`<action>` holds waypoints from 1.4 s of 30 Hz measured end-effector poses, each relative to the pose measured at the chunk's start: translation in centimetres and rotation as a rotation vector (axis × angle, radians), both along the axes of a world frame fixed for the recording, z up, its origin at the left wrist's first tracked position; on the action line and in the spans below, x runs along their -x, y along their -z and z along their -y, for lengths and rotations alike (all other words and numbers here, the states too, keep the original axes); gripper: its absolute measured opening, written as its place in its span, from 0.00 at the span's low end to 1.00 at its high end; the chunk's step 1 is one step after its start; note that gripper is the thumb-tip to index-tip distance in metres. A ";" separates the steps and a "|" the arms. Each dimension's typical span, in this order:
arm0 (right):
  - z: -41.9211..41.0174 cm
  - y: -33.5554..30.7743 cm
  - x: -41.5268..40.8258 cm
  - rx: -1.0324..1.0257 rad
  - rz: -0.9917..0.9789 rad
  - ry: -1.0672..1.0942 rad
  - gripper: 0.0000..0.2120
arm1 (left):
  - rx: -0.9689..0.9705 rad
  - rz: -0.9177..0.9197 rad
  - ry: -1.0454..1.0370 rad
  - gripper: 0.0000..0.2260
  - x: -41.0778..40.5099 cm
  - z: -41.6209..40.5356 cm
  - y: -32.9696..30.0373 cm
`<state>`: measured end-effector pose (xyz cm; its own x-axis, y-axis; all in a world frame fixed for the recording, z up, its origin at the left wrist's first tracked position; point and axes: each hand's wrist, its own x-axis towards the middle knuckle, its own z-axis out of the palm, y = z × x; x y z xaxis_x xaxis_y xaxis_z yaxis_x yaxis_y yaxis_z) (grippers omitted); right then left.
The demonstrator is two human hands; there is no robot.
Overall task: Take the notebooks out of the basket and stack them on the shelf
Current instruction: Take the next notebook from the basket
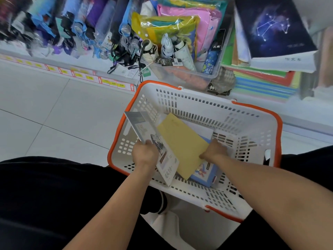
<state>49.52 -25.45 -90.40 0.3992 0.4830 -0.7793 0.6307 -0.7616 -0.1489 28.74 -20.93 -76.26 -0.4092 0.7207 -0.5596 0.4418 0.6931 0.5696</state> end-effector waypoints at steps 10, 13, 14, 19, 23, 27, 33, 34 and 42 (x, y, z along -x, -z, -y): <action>-3.7 -6.4 0.2 -0.185 -0.295 -0.243 0.21 | 0.013 -0.018 -0.029 0.12 0.3 -0.2 -0.4; -6.1 -13.5 0.7 -0.346 -0.113 -0.512 0.24 | -0.006 -0.095 0.030 0.12 0.1 -0.1 -1.1; -6.7 -16.5 0.6 -0.412 -0.022 -0.609 0.24 | -0.005 -0.101 0.057 0.12 0.1 -0.2 -1.3; -6.6 -30.2 -3.0 -0.682 -0.086 -0.402 0.13 | -0.026 0.066 0.058 0.08 -0.2 -0.9 -3.5; -4.2 -32.1 -4.2 -0.645 -0.688 0.162 0.09 | -0.124 0.554 -0.015 0.09 -0.6 -1.1 -8.8; -4.0 -32.4 -2.6 -0.702 -0.679 0.197 0.12 | -0.234 0.950 -0.047 0.18 -0.6 -2.3 -14.6; -3.7 -37.9 -2.1 -0.927 -0.875 0.259 0.17 | -0.400 1.060 0.087 0.20 -1.6 -4.7 -24.2; -3.7 -39.0 -2.4 -1.001 -0.841 0.250 0.21 | -0.418 1.052 0.146 0.16 -1.8 -4.9 -25.5; -1.7 -47.8 -4.9 -0.931 -1.090 0.411 0.21 | -0.504 1.066 0.412 0.16 -4.1 -8.1 -33.6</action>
